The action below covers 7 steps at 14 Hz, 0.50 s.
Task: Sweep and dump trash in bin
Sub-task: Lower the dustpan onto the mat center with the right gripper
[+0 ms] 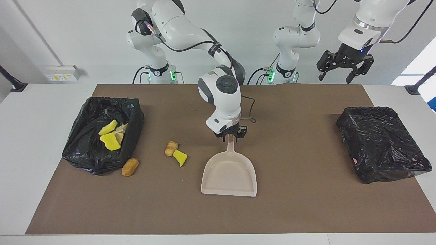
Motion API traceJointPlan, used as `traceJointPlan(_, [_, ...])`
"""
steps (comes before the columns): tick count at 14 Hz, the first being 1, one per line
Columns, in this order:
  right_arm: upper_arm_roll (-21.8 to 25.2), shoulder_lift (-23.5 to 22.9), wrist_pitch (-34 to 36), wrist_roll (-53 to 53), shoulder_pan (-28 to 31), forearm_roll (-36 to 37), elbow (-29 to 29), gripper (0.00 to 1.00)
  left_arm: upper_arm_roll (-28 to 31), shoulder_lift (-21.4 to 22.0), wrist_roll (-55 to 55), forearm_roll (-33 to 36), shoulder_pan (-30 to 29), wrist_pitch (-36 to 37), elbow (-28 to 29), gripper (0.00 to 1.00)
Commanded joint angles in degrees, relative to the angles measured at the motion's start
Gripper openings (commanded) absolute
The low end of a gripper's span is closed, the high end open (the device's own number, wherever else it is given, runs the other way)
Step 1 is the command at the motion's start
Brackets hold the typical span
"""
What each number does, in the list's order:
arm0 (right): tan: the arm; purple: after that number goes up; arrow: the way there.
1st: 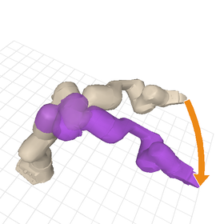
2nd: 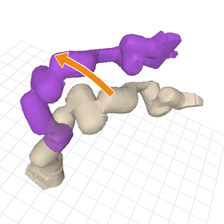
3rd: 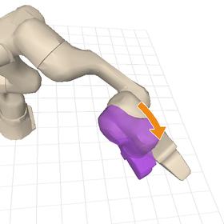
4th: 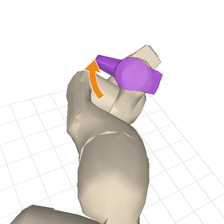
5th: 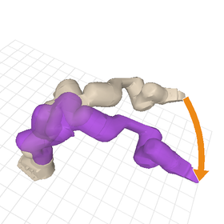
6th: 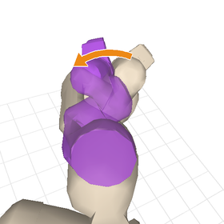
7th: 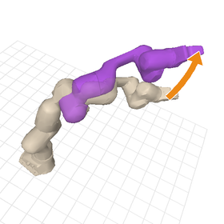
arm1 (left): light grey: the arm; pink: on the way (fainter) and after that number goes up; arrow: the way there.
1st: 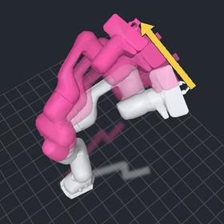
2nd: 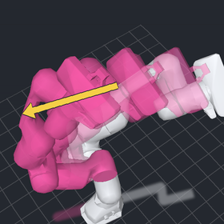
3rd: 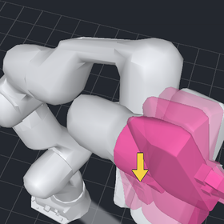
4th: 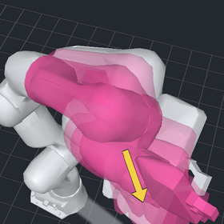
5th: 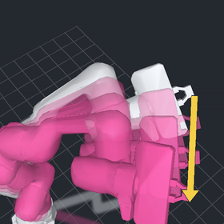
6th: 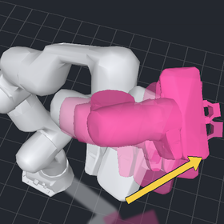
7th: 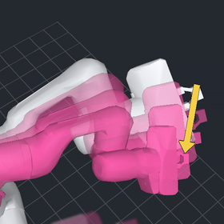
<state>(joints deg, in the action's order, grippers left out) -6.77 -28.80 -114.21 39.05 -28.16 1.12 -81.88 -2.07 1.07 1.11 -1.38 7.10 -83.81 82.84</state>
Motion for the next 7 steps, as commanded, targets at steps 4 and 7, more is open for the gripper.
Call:
traceJointPlan(4, [-0.17,12.35,12.31,-1.26,2.50,-4.72,-5.03,1.00,-0.13,0.52,0.48,0.50,0.46,-3.55,1.98,1.00])
traceJointPlan(7, [-0.43,18.76,14.45,-0.29,0.67,-4.98,-13.01,1.00,-0.48,-1.76,0.39,0.50,0.54,-5.57,1.54,1.00])
